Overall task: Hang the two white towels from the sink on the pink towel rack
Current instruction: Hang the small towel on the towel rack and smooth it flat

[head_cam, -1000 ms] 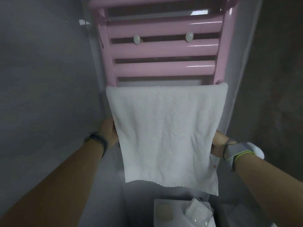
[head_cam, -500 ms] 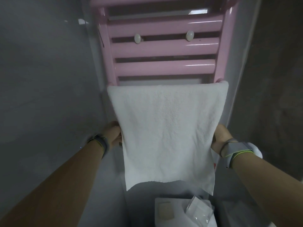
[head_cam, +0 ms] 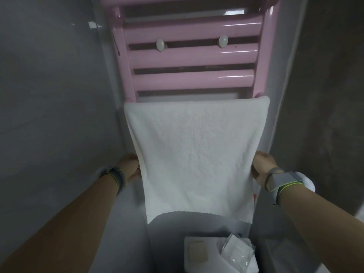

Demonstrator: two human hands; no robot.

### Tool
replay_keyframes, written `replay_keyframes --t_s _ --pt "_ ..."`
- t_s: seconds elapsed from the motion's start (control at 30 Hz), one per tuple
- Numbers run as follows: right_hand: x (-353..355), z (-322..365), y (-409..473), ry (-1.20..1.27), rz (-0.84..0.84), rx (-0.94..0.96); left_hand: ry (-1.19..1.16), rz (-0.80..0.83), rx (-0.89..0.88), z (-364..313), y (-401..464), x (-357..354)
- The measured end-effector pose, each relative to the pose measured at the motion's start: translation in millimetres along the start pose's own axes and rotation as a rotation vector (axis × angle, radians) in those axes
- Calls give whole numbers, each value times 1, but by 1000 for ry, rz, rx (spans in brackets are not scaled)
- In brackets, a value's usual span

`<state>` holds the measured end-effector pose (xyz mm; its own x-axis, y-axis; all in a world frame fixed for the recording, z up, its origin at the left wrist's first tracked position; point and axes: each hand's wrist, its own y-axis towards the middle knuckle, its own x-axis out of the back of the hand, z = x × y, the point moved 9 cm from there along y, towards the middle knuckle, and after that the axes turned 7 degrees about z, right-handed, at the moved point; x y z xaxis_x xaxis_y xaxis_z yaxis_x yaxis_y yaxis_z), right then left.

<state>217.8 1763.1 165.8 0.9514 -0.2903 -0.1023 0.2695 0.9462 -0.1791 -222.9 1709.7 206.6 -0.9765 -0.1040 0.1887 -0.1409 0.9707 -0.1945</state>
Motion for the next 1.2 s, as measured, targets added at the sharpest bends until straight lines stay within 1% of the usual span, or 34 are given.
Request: replay_keyframes --t_s 0.13,0.23,0.3,0.33,0.4,0.43,0.5,0.57,0.67,0.77,0.83,0.9,1.0,1.07,1.13,1.17,1.2 --pt "-2 -2 -9 -83 60 -6 73 -22 8 6 2 4" --pt "-1 -4 -13 -106 86 5 151 -36 -31 13 13 14" --pt "-5 -5 -15 -116 125 10 172 -4 -69 27 34 23" --pt "-7 -5 -15 -132 149 10 187 10 -91 25 35 22" --pt "-11 -2 -15 -163 189 11 228 -14 -157 3 10 16" --pt "-11 -1 -15 -163 190 13 251 -23 -182 -9 -3 12" --pt "-10 4 -13 -127 171 35 285 9 -191 -15 -10 7" --pt "-6 8 -13 -104 128 62 280 31 -158 -12 -9 6" --pt "-4 6 -11 -113 96 64 229 17 -126 -9 -13 6" --pt "-6 -1 -12 -145 109 28 227 26 -91 -1 -11 6" --pt "-6 -7 -16 -171 133 -3 235 17 -38 6 -8 7" --pt "-3 -12 -19 -203 140 -26 195 9 18 10 -7 6" --pt "7 -22 -22 -246 132 -76 198 63 109 22 -11 1" --pt "11 -29 -25 -257 134 -106 327 108 125 24 -11 -3" --pt "10 -31 -31 -272 170 -126 478 131 68 26 -14 -2" --pt "9 -33 -34 -280 193 -133 520 135 52 30 -13 1" --pt "7 -34 -37 -291 216 -135 515 147 41 33 -12 2"
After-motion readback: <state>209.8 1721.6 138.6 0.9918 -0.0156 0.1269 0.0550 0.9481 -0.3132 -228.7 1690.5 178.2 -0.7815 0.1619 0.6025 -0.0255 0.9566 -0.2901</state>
